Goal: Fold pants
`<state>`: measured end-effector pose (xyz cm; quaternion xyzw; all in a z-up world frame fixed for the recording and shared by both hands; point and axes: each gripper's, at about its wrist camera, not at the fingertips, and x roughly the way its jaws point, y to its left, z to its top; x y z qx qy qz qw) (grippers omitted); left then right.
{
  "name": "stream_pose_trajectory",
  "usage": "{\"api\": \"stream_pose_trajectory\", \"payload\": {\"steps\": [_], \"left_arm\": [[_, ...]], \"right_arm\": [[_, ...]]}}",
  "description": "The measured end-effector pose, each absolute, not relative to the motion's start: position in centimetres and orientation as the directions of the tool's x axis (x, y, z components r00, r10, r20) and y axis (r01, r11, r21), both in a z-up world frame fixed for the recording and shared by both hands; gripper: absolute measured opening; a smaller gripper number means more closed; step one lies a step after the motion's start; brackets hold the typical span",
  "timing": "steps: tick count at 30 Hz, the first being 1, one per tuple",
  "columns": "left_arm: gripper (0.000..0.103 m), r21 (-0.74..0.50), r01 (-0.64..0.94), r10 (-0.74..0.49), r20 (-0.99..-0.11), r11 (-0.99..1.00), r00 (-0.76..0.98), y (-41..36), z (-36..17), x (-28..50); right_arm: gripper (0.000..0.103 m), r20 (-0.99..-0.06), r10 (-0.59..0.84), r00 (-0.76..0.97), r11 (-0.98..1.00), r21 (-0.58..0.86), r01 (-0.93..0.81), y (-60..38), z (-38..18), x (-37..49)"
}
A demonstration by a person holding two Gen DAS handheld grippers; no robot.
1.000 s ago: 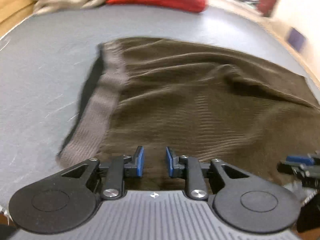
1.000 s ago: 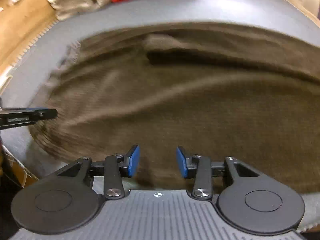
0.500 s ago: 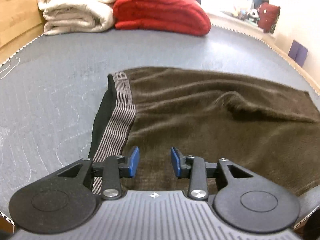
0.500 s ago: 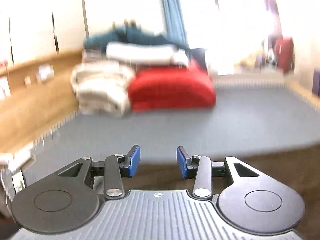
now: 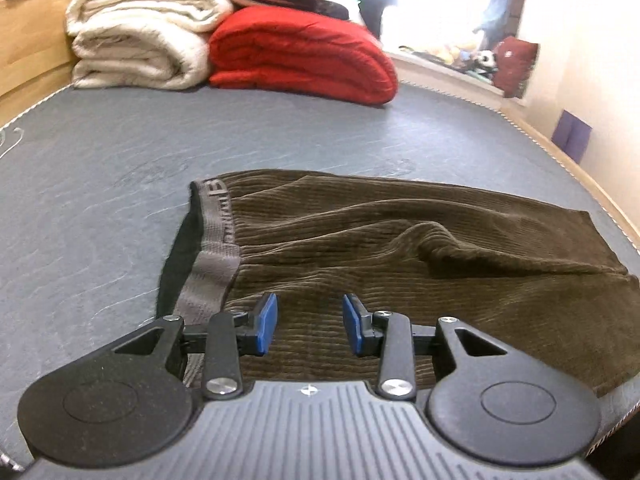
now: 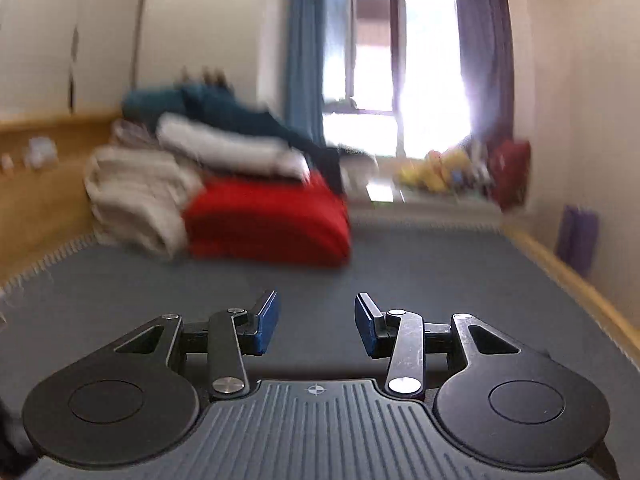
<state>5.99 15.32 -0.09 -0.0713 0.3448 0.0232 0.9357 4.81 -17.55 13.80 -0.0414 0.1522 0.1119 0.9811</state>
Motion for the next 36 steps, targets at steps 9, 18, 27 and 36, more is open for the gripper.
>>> {"api": "stream_pose_trajectory", "payload": {"steps": [9,18,27,36], "left_arm": [[0.031,-0.161,-0.056,-0.061,-0.640,0.985,0.766,16.4,-0.3,11.1],[0.032,-0.125,-0.117,0.004,-0.668,0.985,0.744,21.3,1.3,25.6],[0.074,-0.168,-0.205,-0.020,-0.816,0.964,0.577,24.7,-5.7,36.2],[0.060,-0.010,0.045,-0.032,-0.851,0.999,0.524,22.9,-7.3,37.7]], "right_arm": [[0.044,-0.640,0.116,0.759,0.976,-0.068,-0.207,-21.6,-2.1,9.2],[0.044,-0.638,0.159,0.753,0.983,0.032,-0.180,-24.8,-3.2,11.0],[0.044,-0.650,0.173,0.740,0.983,0.071,-0.167,-26.7,-2.7,11.1],[0.044,-0.657,0.173,0.734,0.981,0.046,-0.190,-25.9,-2.5,11.9]]}}
